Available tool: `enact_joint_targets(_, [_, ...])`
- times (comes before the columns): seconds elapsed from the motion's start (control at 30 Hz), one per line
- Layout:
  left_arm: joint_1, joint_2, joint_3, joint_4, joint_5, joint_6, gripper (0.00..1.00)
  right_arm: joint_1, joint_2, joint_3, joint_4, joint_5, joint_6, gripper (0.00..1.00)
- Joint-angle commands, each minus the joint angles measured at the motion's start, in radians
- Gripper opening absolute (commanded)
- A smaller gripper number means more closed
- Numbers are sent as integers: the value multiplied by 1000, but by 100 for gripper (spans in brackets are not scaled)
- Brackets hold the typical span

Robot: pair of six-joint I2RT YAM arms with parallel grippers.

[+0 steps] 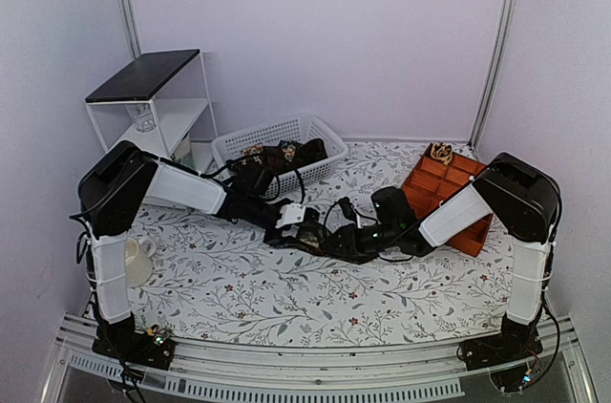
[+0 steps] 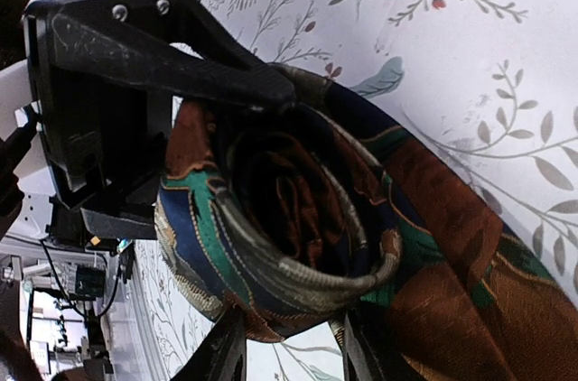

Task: Roll the ties
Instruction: Roll the tie at the center of the board.

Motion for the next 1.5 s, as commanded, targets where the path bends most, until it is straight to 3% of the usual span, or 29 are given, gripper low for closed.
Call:
enact_joint_targets(0.0, [-10, 11, 22, 58, -38, -76, 60, -10, -17, 4, -10, 68, 126, 38])
enact_joint_targets(0.23, [-20, 5, -3, 87, -56, -111, 66, -11, -105, -10, -32, 89, 221, 38])
enact_joint_targets(0.4, [-23, 10, -1, 86, -81, -112, 67, -17, -214, -7, -136, 214, 206, 36])
enact_joint_targets(0.67, [-24, 28, 5, 102, -126, -120, 66, -83, -131, 9, -169, 279, 179, 17])
enact_joint_targets(0.93, [-26, 35, 4, 133, -188, -177, 65, -83, -36, -21, -202, 259, 193, 17])
enact_joint_targets(1.47, [-45, 43, 3, 162, -284, -229, 66, -62, -67, -84, -186, 252, 235, 17])
